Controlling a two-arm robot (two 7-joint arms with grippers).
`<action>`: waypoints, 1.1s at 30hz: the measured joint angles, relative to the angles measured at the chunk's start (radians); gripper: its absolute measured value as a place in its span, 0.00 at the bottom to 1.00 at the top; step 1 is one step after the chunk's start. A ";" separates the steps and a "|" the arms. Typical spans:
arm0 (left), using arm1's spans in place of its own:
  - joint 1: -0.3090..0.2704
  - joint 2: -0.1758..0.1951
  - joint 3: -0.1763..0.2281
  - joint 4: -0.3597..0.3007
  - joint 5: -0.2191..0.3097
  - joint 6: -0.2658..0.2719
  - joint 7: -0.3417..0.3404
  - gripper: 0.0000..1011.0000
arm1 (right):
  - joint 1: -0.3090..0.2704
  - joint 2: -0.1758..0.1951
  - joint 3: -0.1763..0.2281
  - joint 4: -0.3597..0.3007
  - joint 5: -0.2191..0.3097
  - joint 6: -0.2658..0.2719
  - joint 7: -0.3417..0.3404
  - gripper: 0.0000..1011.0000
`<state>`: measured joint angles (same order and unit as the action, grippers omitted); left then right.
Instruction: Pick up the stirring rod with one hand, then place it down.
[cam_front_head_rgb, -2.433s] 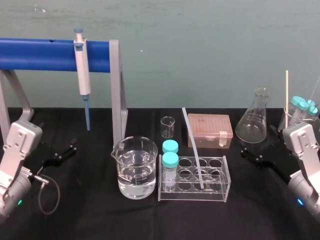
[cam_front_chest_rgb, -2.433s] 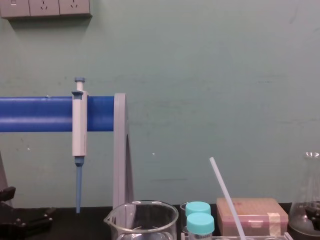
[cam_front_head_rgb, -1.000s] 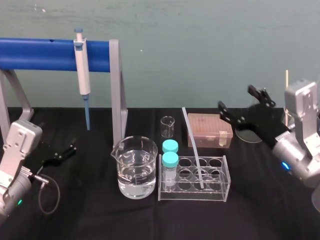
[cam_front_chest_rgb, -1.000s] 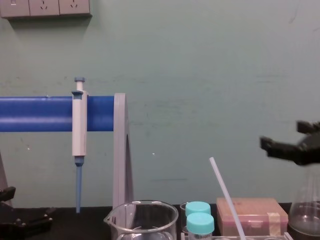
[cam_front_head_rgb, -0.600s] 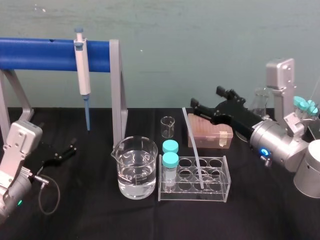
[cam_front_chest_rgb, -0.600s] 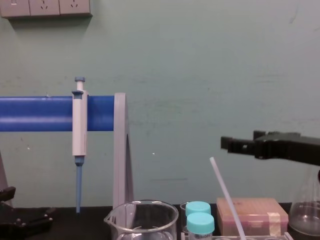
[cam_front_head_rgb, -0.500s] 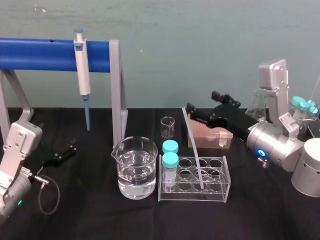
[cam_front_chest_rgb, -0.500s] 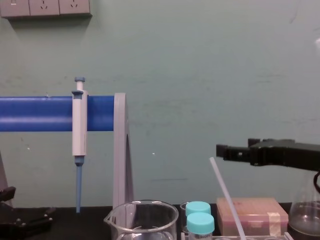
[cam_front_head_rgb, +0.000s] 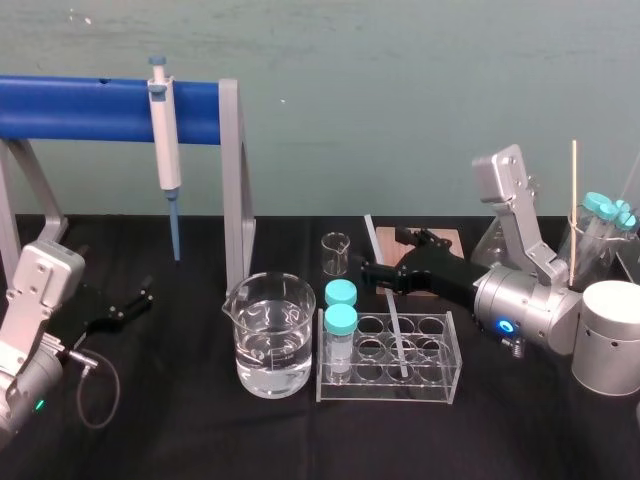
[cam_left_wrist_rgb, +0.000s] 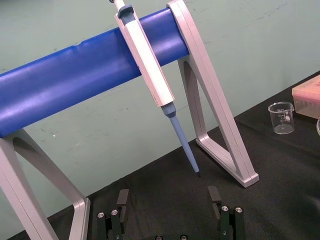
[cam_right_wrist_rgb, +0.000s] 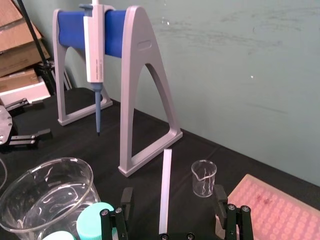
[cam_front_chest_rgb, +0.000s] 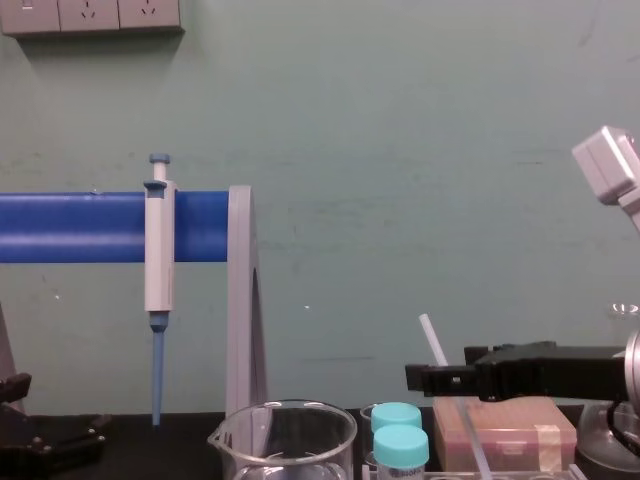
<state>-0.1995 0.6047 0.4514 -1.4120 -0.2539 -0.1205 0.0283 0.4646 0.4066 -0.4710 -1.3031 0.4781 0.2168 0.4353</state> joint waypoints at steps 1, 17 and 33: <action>0.000 0.000 0.000 0.000 0.000 0.000 0.000 0.99 | 0.000 -0.001 -0.001 0.004 -0.002 0.004 0.004 0.99; 0.000 0.000 0.000 0.000 0.000 0.000 0.000 0.99 | -0.004 -0.021 0.019 0.018 0.016 -0.013 0.027 0.99; 0.000 0.000 0.000 0.000 0.000 0.000 0.000 0.99 | 0.000 -0.018 0.015 0.024 0.020 -0.009 0.036 0.99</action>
<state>-0.1995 0.6047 0.4513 -1.4120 -0.2539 -0.1205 0.0283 0.4642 0.3885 -0.4557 -1.2793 0.4982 0.2079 0.4717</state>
